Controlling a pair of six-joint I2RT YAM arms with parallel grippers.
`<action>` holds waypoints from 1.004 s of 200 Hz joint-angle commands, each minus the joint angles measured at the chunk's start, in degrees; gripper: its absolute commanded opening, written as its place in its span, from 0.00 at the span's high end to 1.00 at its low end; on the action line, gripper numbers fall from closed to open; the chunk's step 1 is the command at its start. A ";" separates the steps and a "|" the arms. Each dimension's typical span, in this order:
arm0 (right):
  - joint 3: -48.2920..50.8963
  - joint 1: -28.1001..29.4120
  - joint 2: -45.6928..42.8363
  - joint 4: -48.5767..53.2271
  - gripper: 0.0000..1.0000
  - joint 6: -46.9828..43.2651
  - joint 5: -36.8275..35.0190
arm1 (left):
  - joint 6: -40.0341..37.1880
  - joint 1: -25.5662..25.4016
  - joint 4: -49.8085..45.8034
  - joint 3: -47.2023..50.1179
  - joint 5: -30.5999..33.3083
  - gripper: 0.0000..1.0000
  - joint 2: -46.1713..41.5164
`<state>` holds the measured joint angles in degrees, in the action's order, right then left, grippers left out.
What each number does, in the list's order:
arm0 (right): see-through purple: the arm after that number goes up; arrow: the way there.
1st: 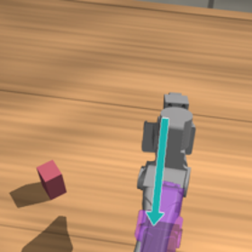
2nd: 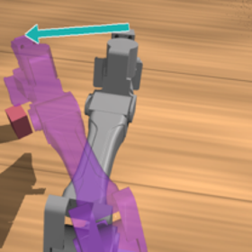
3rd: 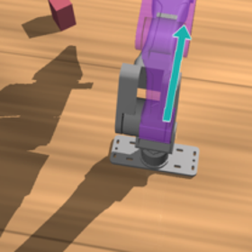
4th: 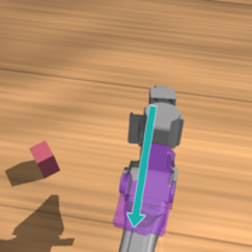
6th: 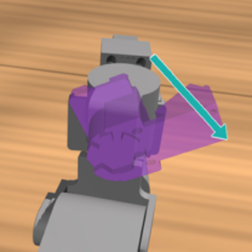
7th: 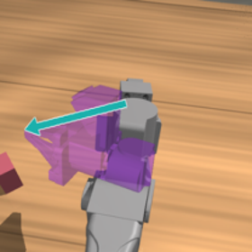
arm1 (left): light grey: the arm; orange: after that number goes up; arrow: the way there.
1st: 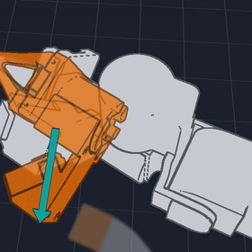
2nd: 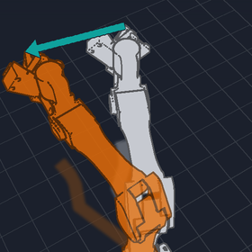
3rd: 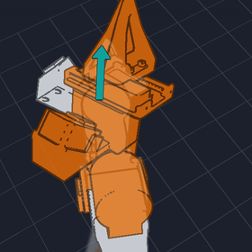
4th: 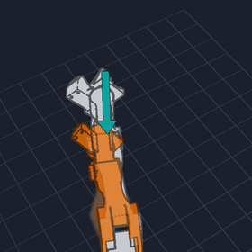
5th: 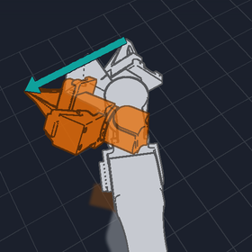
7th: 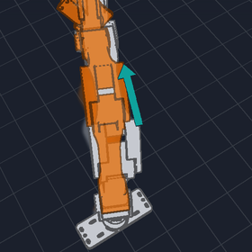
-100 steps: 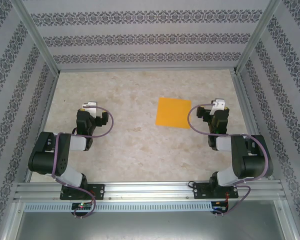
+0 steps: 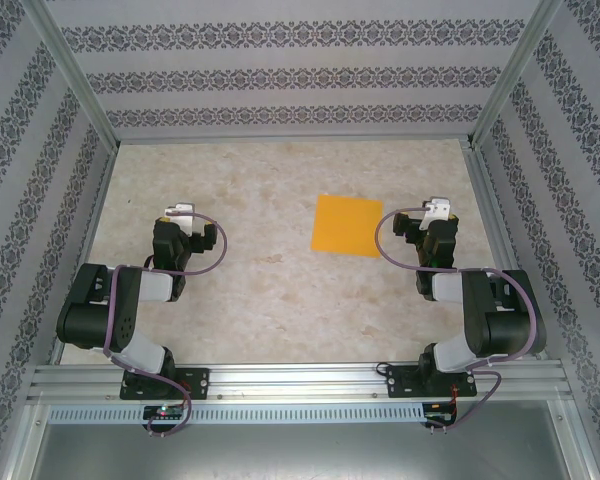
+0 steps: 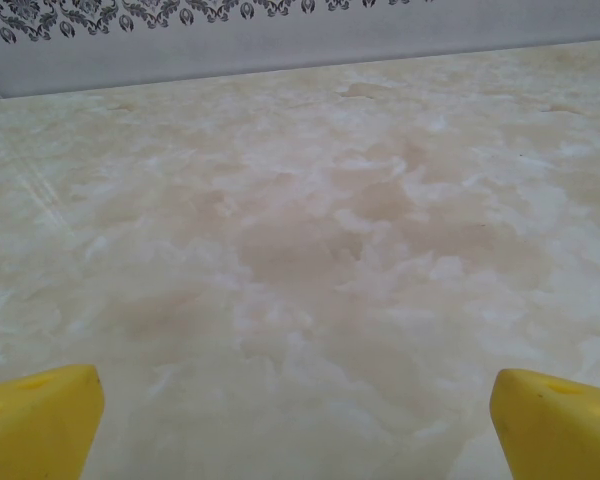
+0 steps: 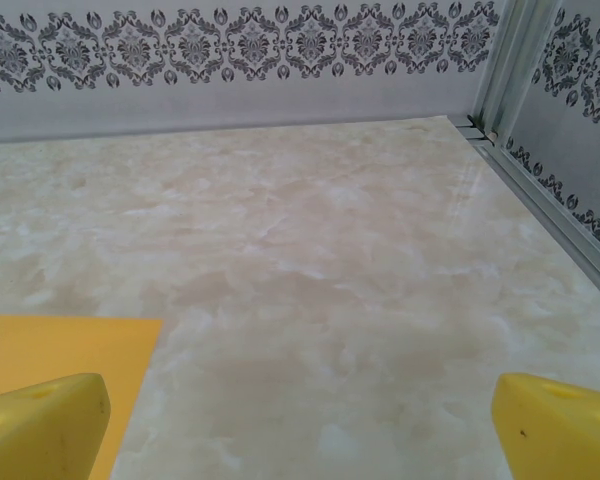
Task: Fold a paper plane with a square sheet of paper (pick it up from the middle)
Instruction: Move the square sheet of paper to the center of the table.
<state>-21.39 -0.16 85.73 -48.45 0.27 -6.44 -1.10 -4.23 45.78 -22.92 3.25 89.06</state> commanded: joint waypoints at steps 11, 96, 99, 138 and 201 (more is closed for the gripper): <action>-1.27 -0.62 0.17 -0.68 0.02 -0.04 1.34 | -0.65 0.54 1.34 -1.12 -1.05 0.00 0.42; 0.93 -0.66 -2.75 -2.57 0.02 0.42 -0.26 | -0.70 0.54 1.79 -0.79 -0.98 0.00 0.30; 1.05 -0.63 -3.37 -2.38 0.02 0.47 -0.46 | -0.69 0.55 1.79 -0.77 -0.96 0.00 0.28; -5.17 -0.03 -14.08 18.56 0.02 2.75 -6.14 | 0.89 0.46 -14.21 -6.33 3.00 0.00 -6.70; -23.12 1.28 -20.54 61.20 0.02 25.03 -5.24 | 12.94 -0.63 -37.98 -17.26 2.21 0.00 -13.26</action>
<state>-38.72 0.30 64.10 -8.54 12.88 -13.87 4.25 -4.25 21.93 -34.92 5.87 78.46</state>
